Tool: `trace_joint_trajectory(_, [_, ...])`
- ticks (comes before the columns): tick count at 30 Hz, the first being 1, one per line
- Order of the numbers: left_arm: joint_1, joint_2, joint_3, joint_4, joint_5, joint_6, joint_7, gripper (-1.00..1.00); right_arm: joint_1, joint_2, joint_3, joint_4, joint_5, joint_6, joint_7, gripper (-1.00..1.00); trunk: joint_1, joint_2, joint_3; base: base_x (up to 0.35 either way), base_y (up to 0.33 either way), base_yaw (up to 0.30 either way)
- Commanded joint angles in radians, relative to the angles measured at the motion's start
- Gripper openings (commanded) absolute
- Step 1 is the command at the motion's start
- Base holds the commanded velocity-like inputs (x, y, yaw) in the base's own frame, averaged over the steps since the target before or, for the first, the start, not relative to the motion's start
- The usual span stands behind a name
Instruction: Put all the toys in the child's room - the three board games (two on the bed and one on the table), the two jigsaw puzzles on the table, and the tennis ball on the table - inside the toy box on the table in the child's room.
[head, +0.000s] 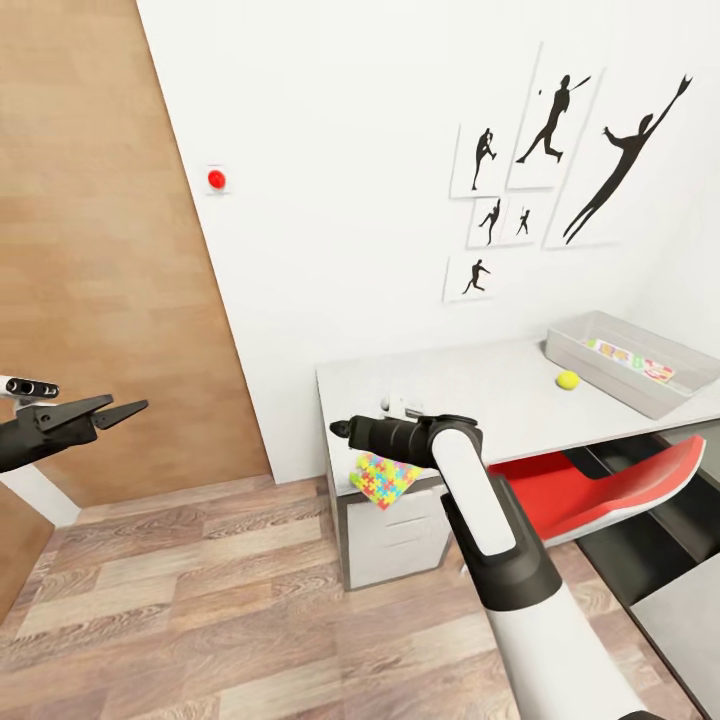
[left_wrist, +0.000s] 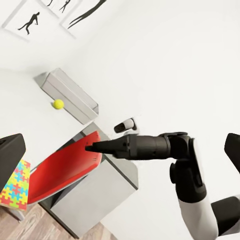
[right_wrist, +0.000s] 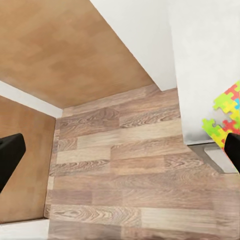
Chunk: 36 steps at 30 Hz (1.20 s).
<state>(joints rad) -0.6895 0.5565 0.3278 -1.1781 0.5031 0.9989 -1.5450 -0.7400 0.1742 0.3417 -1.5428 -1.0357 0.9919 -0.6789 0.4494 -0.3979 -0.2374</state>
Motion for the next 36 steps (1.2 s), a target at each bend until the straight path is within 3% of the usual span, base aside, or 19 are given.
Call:
trace_joint_trajectory(1, [-0.001,0.000,0.000,0.000,0.000,0.011,-0.004,1.00,0.006,0.000,0.000,-0.001,-0.009,0.002,-0.010,1.00,0.001,-0.002,-0.002,0.000,0.000,0.009])
trace_joint_trajectory(8, [-0.001,0.000,-0.002,0.000,0.001,-0.017,-0.005,1.00,0.090,0.000,-0.004,-0.001,-0.005,-0.021,0.038,1.00,0.001,-0.002,-0.002,0.000,0.000,0.002])
trace_joint_trajectory(13, [-0.001,0.000,-0.001,0.000,0.000,-0.033,-0.006,1.00,0.111,0.000,-0.004,-0.002,-0.005,-0.067,0.068,1.00,0.001,-0.002,-0.002,0.000,0.000,0.000])
trace_joint_trajectory(18, [-0.001,0.000,-0.003,0.000,0.000,-0.037,-0.005,1.00,0.115,-0.032,-0.005,-0.002,-0.004,-0.077,0.083,1.00,0.001,-0.002,-0.002,0.000,0.000,0.000])
trace_joint_trajectory(24, [0.000,-0.002,-0.004,0.000,0.002,-0.038,-0.006,1.00,0.119,-0.052,-0.009,-0.002,-0.004,-0.078,0.084,1.00,0.001,-0.002,-0.002,0.000,0.000,0.000])
trace_joint_trajectory(27, [0.006,-0.013,-0.005,0.001,0.001,-0.041,-0.006,1.00,0.129,-0.080,-0.011,-0.002,-0.006,-0.077,0.098,1.00,0.001,-0.002,-0.002,0.000,0.000,0.000])
trace_joint_trajectory(30, [0.027,-0.021,-0.004,0.011,-0.002,-0.047,-0.007,1.00,0.133,-0.097,-0.013,-0.001,-0.004,-0.079,0.145,1.00,0.001,-0.002,-0.002,0.000,0.000,-0.038])
trace_joint_trajectory(36, [0.103,-0.025,-0.005,0.031,-0.003,-0.103,-0.009,1.00,0.168,-0.103,-0.020,0.000,0.001,-0.080,0.191,1.00,0.001,-0.002,-0.004,0.000,0.000,-0.175])
